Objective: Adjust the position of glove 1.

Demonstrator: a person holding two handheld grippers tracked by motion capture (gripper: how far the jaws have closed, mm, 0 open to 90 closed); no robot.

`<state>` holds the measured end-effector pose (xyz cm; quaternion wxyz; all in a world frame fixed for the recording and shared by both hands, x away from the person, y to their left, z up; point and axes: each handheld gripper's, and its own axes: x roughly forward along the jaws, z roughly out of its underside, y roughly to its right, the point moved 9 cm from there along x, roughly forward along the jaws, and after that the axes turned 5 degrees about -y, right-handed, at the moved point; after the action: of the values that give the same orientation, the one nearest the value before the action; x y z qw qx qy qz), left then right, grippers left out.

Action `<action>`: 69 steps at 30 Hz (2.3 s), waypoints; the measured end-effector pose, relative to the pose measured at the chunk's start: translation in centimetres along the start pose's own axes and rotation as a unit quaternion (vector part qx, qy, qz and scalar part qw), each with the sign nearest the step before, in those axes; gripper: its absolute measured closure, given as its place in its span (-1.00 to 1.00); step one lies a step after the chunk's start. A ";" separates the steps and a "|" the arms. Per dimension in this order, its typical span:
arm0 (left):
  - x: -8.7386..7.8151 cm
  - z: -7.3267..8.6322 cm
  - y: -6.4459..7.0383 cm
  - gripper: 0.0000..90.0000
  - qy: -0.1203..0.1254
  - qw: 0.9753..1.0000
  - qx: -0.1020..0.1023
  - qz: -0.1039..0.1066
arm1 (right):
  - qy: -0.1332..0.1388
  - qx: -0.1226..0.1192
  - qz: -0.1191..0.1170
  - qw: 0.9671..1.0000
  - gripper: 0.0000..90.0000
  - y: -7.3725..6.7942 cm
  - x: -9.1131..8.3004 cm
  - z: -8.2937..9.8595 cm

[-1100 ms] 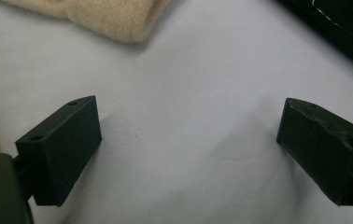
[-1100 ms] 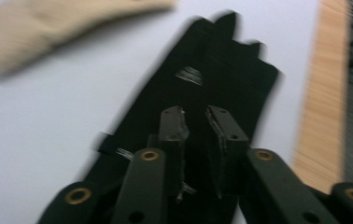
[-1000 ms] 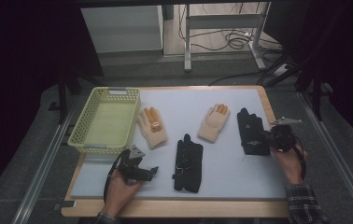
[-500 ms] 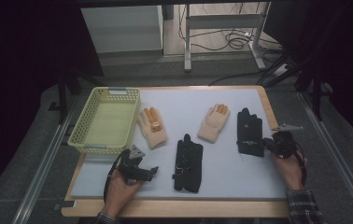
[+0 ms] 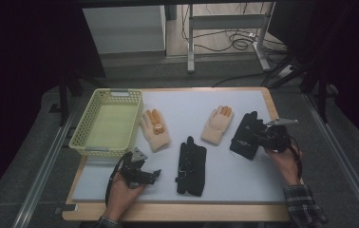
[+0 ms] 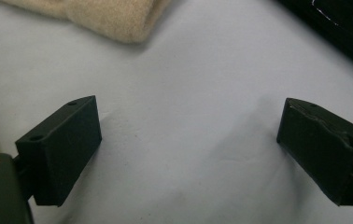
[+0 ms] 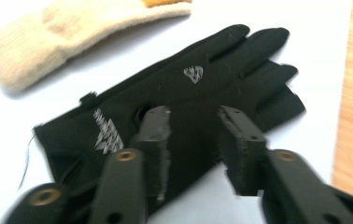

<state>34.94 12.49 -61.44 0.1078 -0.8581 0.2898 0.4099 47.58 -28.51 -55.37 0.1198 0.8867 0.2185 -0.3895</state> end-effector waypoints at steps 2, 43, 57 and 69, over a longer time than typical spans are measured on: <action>0.0 0.0 0.0 -0.86 0.000 1.000 0.000 0.000 | -0.002 -0.001 0.004 1.000 0.17 0.1 0.5 -0.2; 0.0 0.0 0.0 -0.86 0.000 1.000 0.000 0.000 | 0.077 -0.008 -0.103 0.992 0.78 -7.0 -4.4 -3.4; 0.0 0.0 0.0 -0.86 0.001 1.000 -0.001 0.000 | 0.092 -0.062 -0.193 0.975 0.77 -17.2 -6.8 -5.1; 0.0 0.0 0.0 -0.86 0.001 1.000 -0.001 0.000 | 0.049 -0.070 -0.188 0.978 0.72 -22.7 -2.3 -3.0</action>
<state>34.95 12.46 -61.44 0.1061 -0.8588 0.2896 0.4091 37.25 -8.17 -52.61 0.0955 0.8371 0.4141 -0.3445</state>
